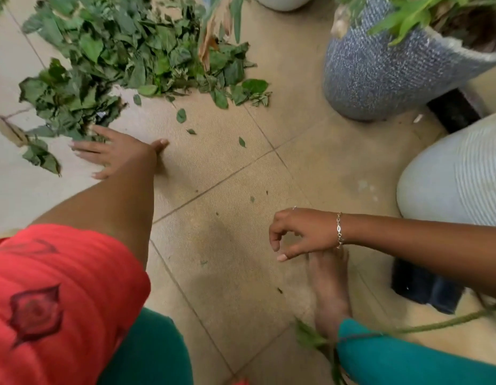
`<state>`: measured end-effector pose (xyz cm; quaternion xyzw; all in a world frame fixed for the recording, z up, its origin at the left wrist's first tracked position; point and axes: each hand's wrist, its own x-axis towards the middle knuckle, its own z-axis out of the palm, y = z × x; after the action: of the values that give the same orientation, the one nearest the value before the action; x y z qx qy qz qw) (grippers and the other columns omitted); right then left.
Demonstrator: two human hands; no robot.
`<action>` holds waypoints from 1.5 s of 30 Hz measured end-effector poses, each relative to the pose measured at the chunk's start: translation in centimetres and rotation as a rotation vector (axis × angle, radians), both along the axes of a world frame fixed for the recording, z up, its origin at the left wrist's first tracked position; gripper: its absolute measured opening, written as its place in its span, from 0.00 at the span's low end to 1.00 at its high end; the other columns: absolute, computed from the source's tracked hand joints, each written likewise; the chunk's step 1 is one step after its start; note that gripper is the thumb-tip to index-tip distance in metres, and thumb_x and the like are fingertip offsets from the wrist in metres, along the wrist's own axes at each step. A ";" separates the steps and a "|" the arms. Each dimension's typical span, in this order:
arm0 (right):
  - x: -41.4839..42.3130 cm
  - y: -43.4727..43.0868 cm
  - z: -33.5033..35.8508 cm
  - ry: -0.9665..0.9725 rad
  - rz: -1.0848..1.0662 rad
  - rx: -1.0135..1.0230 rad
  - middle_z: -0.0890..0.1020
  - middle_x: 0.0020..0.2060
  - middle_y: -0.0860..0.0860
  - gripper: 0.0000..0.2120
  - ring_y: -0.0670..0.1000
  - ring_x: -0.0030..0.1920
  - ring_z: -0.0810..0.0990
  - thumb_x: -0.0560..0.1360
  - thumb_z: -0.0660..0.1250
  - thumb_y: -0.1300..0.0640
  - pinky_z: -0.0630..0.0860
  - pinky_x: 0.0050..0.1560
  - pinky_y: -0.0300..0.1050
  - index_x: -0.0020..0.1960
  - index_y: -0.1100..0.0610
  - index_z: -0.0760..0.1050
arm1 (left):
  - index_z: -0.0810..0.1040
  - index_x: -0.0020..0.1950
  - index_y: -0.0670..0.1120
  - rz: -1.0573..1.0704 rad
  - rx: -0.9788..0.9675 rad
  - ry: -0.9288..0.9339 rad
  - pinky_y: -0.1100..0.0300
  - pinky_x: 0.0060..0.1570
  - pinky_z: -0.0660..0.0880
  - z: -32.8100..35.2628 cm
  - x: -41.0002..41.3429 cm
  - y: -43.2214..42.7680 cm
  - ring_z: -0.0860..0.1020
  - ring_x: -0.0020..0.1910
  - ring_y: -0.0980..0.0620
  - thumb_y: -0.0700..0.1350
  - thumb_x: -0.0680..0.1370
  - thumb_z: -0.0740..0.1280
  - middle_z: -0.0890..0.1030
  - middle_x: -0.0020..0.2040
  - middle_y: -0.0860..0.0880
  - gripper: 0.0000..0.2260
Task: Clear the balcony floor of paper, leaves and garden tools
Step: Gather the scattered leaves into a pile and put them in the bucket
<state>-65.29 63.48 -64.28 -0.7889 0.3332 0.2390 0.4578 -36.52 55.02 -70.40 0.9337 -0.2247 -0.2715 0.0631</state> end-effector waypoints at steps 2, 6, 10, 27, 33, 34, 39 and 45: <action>-0.6 1.1 -0.6 -0.001 0.007 -0.033 0.73 0.43 0.44 0.07 0.44 0.47 0.71 0.73 0.69 0.55 0.68 0.52 0.41 0.49 0.56 0.78 | 0.40 0.77 0.44 0.005 0.007 0.007 0.41 0.71 0.43 0.1 0.0 -0.1 0.39 0.75 0.39 0.64 0.64 0.72 0.38 0.75 0.35 0.56; -1.2 4.7 -2.8 0.098 0.286 -0.111 0.75 0.50 0.51 0.09 0.52 0.52 0.74 0.76 0.61 0.59 0.69 0.49 0.46 0.56 0.56 0.74 | 0.39 0.77 0.44 0.004 0.008 0.011 0.40 0.71 0.44 0.2 0.1 -0.1 0.39 0.75 0.39 0.65 0.64 0.72 0.38 0.75 0.35 0.57; -1.7 6.6 -4.9 0.201 0.669 -0.328 0.71 0.47 0.52 0.11 0.58 0.54 0.72 0.78 0.59 0.51 0.62 0.55 0.73 0.58 0.52 0.69 | 0.39 0.77 0.44 -0.002 0.018 0.024 0.39 0.71 0.44 0.3 0.3 0.0 0.39 0.75 0.38 0.65 0.64 0.72 0.38 0.75 0.35 0.57; 2.4 -2.9 -5.0 -0.187 0.115 -0.559 0.76 0.38 0.54 0.08 0.52 0.38 0.71 0.66 0.70 0.69 0.69 0.33 0.45 0.43 0.60 0.76 | 0.37 0.76 0.43 -0.023 -0.008 0.044 0.37 0.70 0.47 0.5 0.5 -0.1 0.37 0.75 0.39 0.64 0.63 0.73 0.36 0.75 0.35 0.59; 6.0 -8.0 -3.3 -0.197 -0.286 -0.328 0.77 0.40 0.52 0.03 0.49 0.41 0.74 0.76 0.63 0.62 0.69 0.43 0.43 0.45 0.59 0.74 | 0.36 0.76 0.44 -0.055 -0.007 0.036 0.28 0.64 0.53 -0.2 1.0 -0.2 0.37 0.75 0.39 0.65 0.60 0.74 0.34 0.75 0.37 0.61; 6.2 -7.9 -3.5 -0.224 -0.395 -0.229 0.77 0.39 0.51 0.02 0.48 0.40 0.75 0.76 0.62 0.63 0.70 0.42 0.42 0.47 0.59 0.74 | 0.36 0.76 0.44 -0.056 -0.002 0.037 0.28 0.65 0.53 -0.2 1.1 -0.2 0.37 0.75 0.39 0.64 0.60 0.74 0.34 0.75 0.37 0.61; 4.4 -4.3 -5.3 -0.126 -0.756 0.261 0.77 0.34 0.52 0.09 0.47 0.28 0.75 0.78 0.59 0.64 0.71 0.29 0.40 0.43 0.52 0.70 | 0.37 0.76 0.44 -0.065 -0.004 0.022 0.29 0.65 0.53 -0.2 0.8 -0.1 0.37 0.75 0.40 0.64 0.61 0.74 0.34 0.75 0.37 0.60; 0.1 3.5 -5.0 0.121 0.334 -0.143 0.78 0.46 0.51 0.08 0.51 0.46 0.77 0.75 0.60 0.61 0.67 0.38 0.44 0.52 0.56 0.75 | 0.37 0.76 0.44 -0.055 -0.023 0.009 0.32 0.67 0.51 -0.1 0.3 0.0 0.38 0.75 0.39 0.65 0.63 0.73 0.35 0.75 0.36 0.59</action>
<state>-65.16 66.96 -69.28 -0.8479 0.2408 0.3345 0.3334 -36.21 55.02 -70.49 0.9251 -0.2531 -0.2748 0.0674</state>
